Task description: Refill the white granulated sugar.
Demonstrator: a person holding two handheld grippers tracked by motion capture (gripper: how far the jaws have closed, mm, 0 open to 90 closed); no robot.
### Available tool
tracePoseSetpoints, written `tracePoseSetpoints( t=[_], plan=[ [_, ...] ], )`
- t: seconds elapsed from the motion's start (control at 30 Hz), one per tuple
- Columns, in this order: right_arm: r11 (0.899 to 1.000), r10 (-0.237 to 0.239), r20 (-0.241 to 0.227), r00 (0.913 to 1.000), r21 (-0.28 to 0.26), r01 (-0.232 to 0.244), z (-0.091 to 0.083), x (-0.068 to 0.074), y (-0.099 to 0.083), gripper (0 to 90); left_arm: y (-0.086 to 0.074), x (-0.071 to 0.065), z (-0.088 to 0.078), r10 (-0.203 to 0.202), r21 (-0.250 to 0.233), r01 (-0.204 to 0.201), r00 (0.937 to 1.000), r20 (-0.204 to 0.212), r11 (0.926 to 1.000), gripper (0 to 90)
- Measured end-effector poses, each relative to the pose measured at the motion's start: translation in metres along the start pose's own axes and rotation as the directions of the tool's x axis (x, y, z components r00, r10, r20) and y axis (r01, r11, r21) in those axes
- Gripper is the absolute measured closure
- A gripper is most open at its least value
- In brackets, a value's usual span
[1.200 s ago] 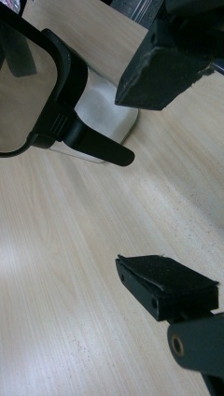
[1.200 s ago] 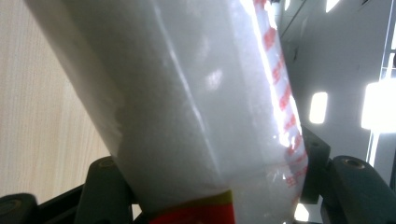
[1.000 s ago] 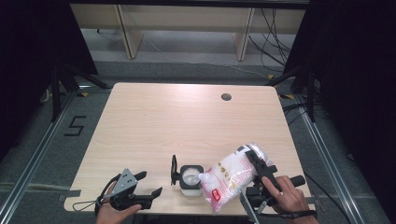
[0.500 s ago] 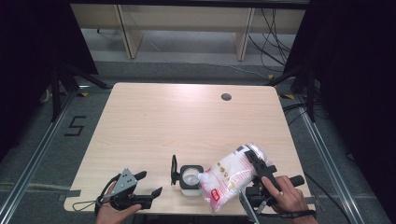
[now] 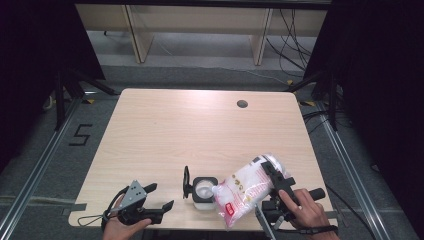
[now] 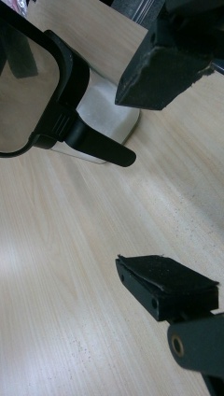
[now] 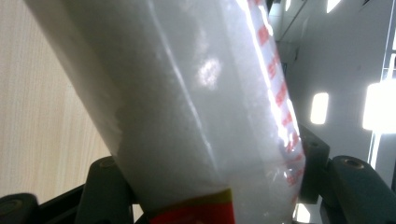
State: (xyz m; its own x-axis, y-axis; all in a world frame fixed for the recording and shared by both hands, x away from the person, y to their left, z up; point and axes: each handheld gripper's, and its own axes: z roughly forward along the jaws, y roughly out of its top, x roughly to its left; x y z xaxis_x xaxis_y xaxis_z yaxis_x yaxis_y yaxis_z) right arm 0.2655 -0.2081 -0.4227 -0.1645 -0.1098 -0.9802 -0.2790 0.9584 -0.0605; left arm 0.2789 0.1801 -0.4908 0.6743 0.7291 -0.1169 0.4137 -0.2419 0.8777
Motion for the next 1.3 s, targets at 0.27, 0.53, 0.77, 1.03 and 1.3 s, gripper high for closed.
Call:
tracePoseSetpoints(
  t=[0.27, 0.53, 0.77, 1.03, 1.3],
  plan=[
    [0.999, -0.03, 0.003, 0.9995, -0.011, 0.03, -0.0015, -0.0041, 0.0025, 41.4, -0.0001, -0.0009, -0.0002, 0.0, -0.001, 0.0, 1.0, 0.001, 1.0, 17.5],
    [1.0, 0.012, -0.008, 0.9999, 0.001, -0.012, -0.0012, -0.0002, 0.001, 41.5, 0.0005, -0.001, -0.0013, -0.004, -0.005, 0.004, 1.0, -0.008, 1.0, 17.5],
    [1.0, 0.029, -0.013, 0.9995, 0.0, -0.029, -0.0011, 0.0016, 0.0012, 41.5, 0.0001, -0.0006, -0.0009, -0.004, -0.008, 0.004, 1.0, -0.004, 1.0, 17.5],
    [0.999, -0.032, -0.001, 0.9995, -0.009, 0.032, -0.001, -0.0025, 0.0029, 41.5, -0.0004, 0.0003, -0.0007, 0.007, -0.002, -0.007, 1.0, -0.004, 1.0, 17.5],
    [1.0, -0.02, -0.003, 0.9998, -0.01, 0.02, -0.0004, -0.0006, 0.0021, 41.6, -0.0001, 0.0002, -0.0011, 0.013, 0.0, -0.013, 0.9999, -0.003, 0.9999, 17.5]
  ],
)
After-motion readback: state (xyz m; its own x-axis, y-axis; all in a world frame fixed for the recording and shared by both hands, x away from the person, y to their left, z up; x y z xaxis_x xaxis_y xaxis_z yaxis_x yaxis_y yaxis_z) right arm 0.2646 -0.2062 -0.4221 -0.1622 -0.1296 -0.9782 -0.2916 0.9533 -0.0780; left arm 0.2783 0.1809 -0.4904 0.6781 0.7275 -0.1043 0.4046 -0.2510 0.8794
